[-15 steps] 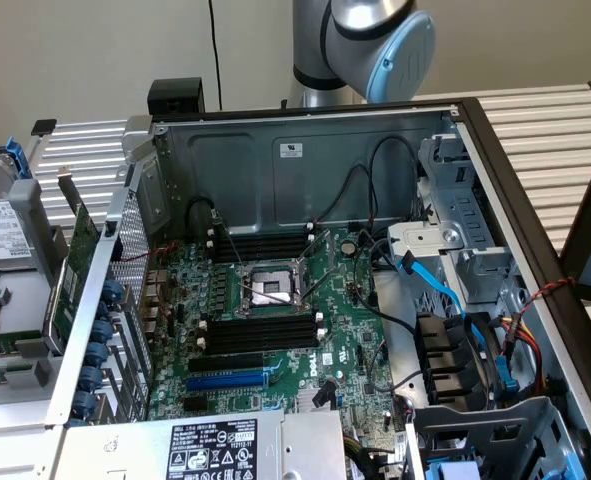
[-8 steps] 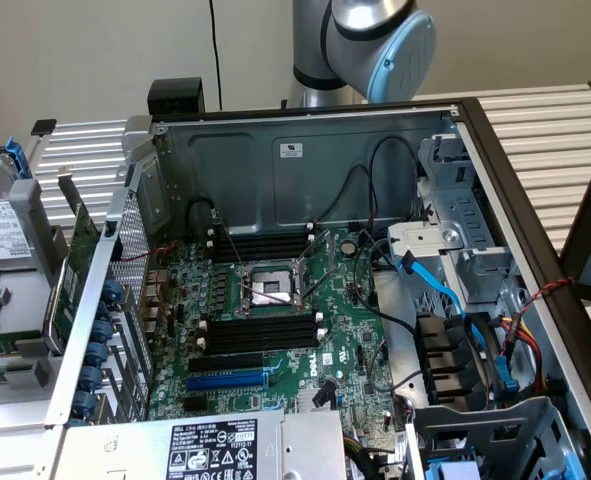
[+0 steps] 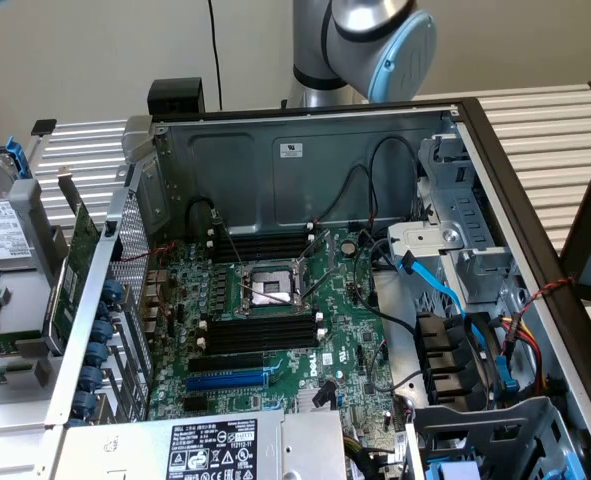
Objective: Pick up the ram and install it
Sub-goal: 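Pick up the ram and move it above insertion slot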
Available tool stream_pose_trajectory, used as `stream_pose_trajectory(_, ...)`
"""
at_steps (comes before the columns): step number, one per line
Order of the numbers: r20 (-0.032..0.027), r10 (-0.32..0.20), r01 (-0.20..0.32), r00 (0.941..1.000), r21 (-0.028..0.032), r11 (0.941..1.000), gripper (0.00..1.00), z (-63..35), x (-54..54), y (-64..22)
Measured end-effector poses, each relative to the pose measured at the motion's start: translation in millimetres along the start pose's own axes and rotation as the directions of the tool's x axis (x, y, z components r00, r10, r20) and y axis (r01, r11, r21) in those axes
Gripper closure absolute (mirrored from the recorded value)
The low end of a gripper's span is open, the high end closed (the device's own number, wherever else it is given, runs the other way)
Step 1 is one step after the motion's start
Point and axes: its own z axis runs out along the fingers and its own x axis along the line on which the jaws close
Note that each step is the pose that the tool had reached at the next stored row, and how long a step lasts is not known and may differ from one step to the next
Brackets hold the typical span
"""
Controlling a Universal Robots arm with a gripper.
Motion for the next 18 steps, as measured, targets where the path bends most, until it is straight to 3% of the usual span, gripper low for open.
stream_pose_trajectory(5, 0.0073, 0.008, -0.008, 0.9999, -0.0001, 1.0, 0.64, 8.7, 4.6, -0.4)
stream_pose_trajectory(10, 0.0277, 0.012, -0.012, 0.9995, -0.0019, 0.9999, 0.64, 14.5, 4.7, -1.9)
stream_pose_trajectory(14, 0.0292, 0.016, -0.016, 0.9994, -0.0051, 0.9999, 0.64, 21.1, 4.6, -1.9)
stream_pose_trajectory(18, 0.0289, 0.022, -0.022, 0.9993, -0.0141, 0.9997, 0.64, 26.7, 1.5, -2.2)
